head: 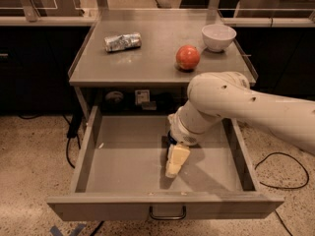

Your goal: Pick pepsi can from top drawer and place on counter

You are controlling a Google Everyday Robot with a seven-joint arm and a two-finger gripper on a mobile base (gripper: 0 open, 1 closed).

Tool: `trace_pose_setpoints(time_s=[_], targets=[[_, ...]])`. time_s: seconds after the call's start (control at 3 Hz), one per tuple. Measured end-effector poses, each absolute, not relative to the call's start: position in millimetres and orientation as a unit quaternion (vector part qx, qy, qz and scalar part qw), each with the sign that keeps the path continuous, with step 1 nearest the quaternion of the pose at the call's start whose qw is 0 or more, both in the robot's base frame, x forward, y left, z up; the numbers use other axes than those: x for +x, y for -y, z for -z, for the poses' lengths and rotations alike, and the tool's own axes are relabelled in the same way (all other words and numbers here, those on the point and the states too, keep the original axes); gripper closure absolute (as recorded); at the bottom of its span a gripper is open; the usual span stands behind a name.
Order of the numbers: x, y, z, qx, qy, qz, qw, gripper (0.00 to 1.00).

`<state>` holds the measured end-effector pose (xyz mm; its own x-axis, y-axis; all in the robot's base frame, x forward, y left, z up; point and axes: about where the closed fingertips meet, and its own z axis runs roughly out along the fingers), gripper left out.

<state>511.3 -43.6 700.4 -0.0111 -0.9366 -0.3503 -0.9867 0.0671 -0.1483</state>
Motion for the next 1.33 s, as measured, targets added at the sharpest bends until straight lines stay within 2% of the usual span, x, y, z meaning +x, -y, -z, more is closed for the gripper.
trace_pose_setpoints(time_s=[1.33], targets=[[537, 53, -656, -0.680, -0.717, -0.059, 0.142, 0.00]])
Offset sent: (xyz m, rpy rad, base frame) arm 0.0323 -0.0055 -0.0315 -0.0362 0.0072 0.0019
